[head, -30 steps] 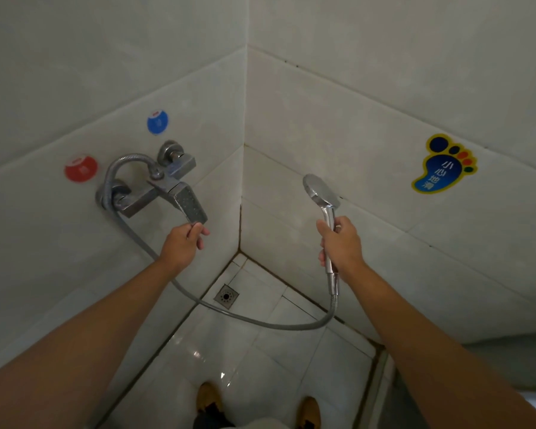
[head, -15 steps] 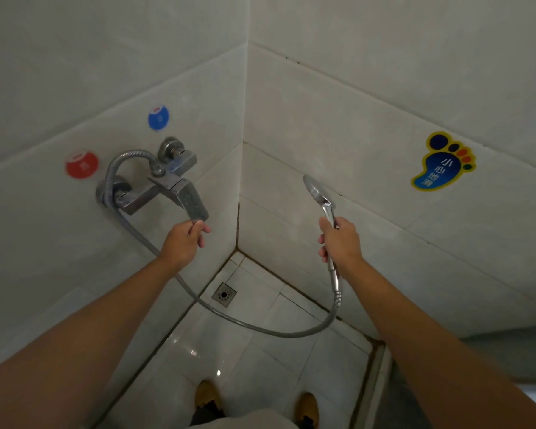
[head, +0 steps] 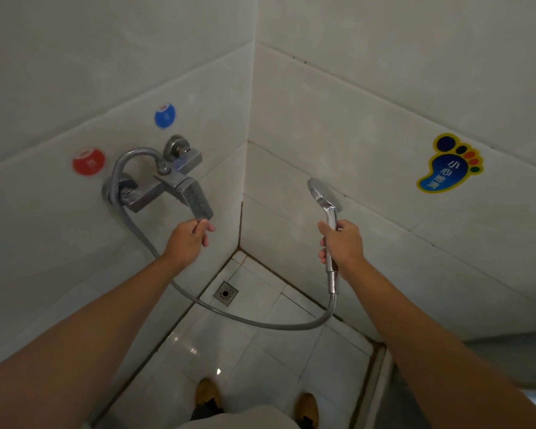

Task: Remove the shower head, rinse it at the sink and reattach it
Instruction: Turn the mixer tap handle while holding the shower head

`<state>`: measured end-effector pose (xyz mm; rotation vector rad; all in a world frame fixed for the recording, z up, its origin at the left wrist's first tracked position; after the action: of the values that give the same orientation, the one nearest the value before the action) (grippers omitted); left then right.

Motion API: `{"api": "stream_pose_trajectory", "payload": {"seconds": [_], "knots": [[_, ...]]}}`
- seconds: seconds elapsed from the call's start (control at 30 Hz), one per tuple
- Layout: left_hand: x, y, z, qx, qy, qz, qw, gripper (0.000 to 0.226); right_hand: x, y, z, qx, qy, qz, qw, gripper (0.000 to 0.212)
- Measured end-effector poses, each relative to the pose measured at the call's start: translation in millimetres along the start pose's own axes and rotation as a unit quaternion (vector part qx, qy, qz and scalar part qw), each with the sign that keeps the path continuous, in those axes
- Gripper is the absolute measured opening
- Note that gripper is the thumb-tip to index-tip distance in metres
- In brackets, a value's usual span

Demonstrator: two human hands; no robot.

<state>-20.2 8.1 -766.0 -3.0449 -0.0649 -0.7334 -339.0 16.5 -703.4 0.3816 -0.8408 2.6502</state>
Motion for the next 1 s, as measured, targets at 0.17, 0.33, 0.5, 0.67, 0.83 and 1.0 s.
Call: {"api": "stream_pose_trajectory", "payload": {"seconds": [0.17, 0.33, 0.5, 0.67, 0.83, 1.0], "knots": [[-1, -3, -2, -0.008, 0.018, -0.015, 1.000, 0.033, 6, 0, -1, 0.001, -0.017, -0.008, 1.000, 0.030], [-2, -3, 0, -0.021, 0.046, -0.034, 0.998, 0.032, 9, 0, -1, 0.003, -0.033, 0.004, 0.999, 0.029], [-1, 0, 6, -0.011, 0.082, -0.046, 0.995, 0.031, 13, 2, -1, 0.004, -0.044, 0.023, 0.999, 0.030], [4, 3, 9, 0.011, 0.100, -0.053, 0.994, 0.031, 12, 3, 1, 0.000, -0.035, 0.046, 0.998, 0.029], [-14, -8, -9, 0.114, 0.036, -0.101, 0.988, 0.038, 8, 2, 3, 0.007, -0.057, 0.077, 0.995, 0.032], [-53, -34, -47, 0.145, -0.046, -0.059, 0.987, 0.031, -7, 1, 13, 0.033, -0.029, 0.130, 0.991, 0.021]]}}
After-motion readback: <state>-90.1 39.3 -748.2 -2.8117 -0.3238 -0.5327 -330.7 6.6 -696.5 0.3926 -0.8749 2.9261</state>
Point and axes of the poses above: each hand's wrist, its own y-axis towards the middle knuckle, its own x-axis out of the back of the hand, z = x × y, the point moved 2 cm from there along y, towards the middle knuckle, and after that the axes turned 12 degrees about -x, right-handed, at the moved point
